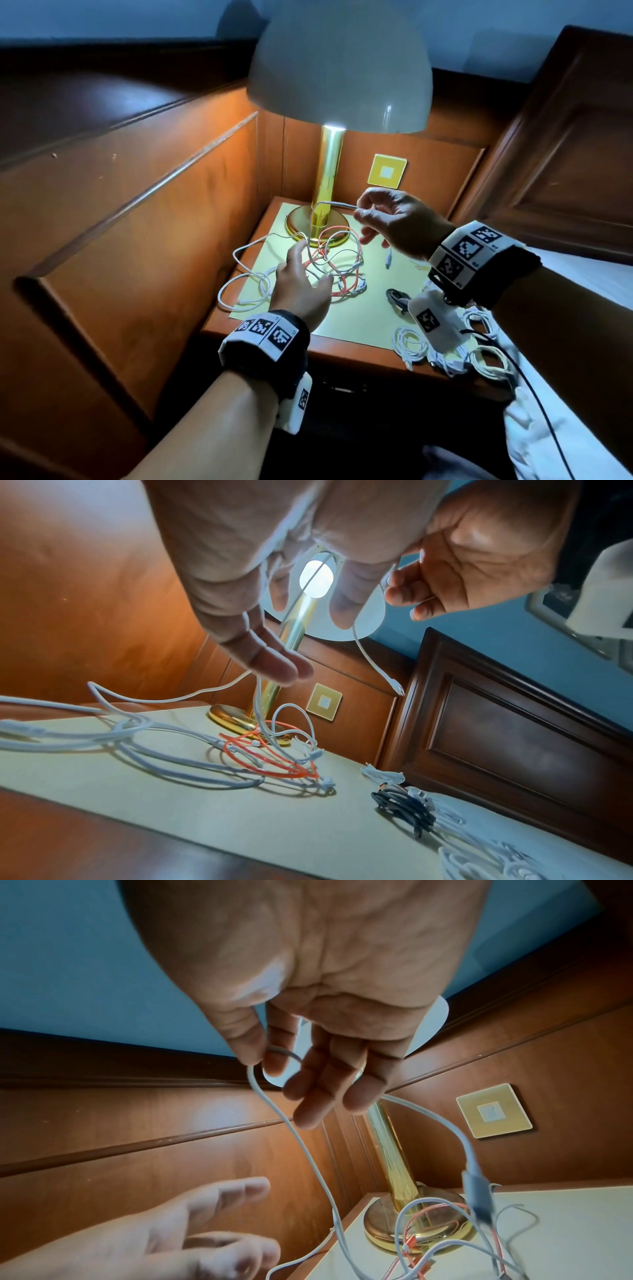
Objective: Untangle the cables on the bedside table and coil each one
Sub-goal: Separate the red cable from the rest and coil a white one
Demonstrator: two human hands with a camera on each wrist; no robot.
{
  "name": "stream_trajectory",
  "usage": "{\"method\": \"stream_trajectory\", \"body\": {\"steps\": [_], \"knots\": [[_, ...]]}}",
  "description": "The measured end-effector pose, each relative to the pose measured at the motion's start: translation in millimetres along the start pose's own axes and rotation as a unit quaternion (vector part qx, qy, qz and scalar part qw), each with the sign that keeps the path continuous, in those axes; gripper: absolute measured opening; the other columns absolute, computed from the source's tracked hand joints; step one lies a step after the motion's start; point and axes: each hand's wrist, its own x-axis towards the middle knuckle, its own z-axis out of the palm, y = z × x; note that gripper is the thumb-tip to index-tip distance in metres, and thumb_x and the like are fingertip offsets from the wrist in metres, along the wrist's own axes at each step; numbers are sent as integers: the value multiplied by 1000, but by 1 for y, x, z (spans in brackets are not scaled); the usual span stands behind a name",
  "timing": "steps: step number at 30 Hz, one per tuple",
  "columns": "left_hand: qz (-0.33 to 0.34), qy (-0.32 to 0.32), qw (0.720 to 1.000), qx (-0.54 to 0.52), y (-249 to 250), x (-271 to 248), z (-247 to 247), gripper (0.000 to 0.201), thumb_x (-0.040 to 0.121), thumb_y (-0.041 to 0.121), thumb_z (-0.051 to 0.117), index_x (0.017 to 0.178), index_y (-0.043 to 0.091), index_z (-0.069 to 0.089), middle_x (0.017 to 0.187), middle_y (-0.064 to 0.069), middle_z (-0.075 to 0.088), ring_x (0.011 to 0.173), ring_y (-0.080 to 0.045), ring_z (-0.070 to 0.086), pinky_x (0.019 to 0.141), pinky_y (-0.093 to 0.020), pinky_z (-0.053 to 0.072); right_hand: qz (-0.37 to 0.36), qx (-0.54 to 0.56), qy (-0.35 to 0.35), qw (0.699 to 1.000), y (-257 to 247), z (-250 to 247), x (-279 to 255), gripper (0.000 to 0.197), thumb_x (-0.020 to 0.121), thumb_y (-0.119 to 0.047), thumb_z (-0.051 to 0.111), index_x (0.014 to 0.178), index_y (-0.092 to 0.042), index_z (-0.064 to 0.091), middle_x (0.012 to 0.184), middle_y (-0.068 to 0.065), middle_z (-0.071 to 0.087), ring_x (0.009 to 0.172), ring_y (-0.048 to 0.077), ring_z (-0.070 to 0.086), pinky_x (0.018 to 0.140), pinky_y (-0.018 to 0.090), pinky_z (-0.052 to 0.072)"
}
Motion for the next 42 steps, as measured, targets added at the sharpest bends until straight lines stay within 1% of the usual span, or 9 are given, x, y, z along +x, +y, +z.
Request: {"method": "stream_trajectory", "body": {"steps": [5,9,12,17,22,27,30,35,42], "knots": [[89,121,985,-81,8,10,8,84,95,20,60,158,36,7,103,0,64,88,-18,65,77,-31,55,-30,47,-57,997,-3,2,-20,17,85,-25,53,73,-14,58,73,11,66,71,23,68,56,24,46],[166,95,980,-57,-6,22,4,33,96,14,55,122,31,63,94,2,71,82,-21,71,76,-36,59,-6,123,-78,989,12,17,-48,15,77,-20,51,69,-10,58,65,13,65,65,22,65,56,28,42],[212,102,972,-9,-14,20,-6,22,95,6,56,99,21,71,89,3,71,81,-20,69,75,-35,59,33,85,-37,995,37,37,-68,19,83,-21,59,74,-4,57,72,21,67,60,11,63,58,26,45],[340,89,935,51,-9,-8,-19,25,92,1,63,111,14,73,97,1,71,82,-12,66,74,-30,59,143,-55,6,988,68,89,-76,26,90,-43,67,82,-21,53,74,-1,63,73,15,61,67,31,48],[395,40,917,33,-8,-40,-24,27,92,1,62,112,15,74,100,3,71,91,-12,68,72,-26,55,98,-80,25,992,57,103,-52,23,95,-35,58,110,-21,46,92,-2,59,84,18,57,71,34,42],[429,2,902,47,-7,-49,-23,24,89,-1,57,96,11,76,97,1,71,97,-10,67,84,-22,53,18,-34,57,998,62,109,-39,87,89,-10,64,154,-32,11,93,0,53,77,13,55,73,30,46],[452,-41,889,50,-4,-55,-23,25,86,-7,57,87,10,75,91,1,69,94,-14,67,87,-23,51,-60,9,115,992,68,113,-30,71,90,-19,70,151,-29,36,100,4,55,84,16,56,80,31,49],[430,-116,895,-4,-3,-63,-22,22,87,0,48,90,10,68,93,4,67,90,-14,67,77,-34,54,-140,5,211,967,78,106,-19,21,95,-15,62,114,-9,67,107,11,62,96,23,63,85,41,55],[212,5,964,-160,-15,-40,-23,40,76,-1,37,93,34,44,94,1,64,67,-25,68,61,-37,53,-209,-30,233,949,63,82,-40,11,93,-11,67,104,-10,66,124,10,63,125,22,57,100,29,46]]}}
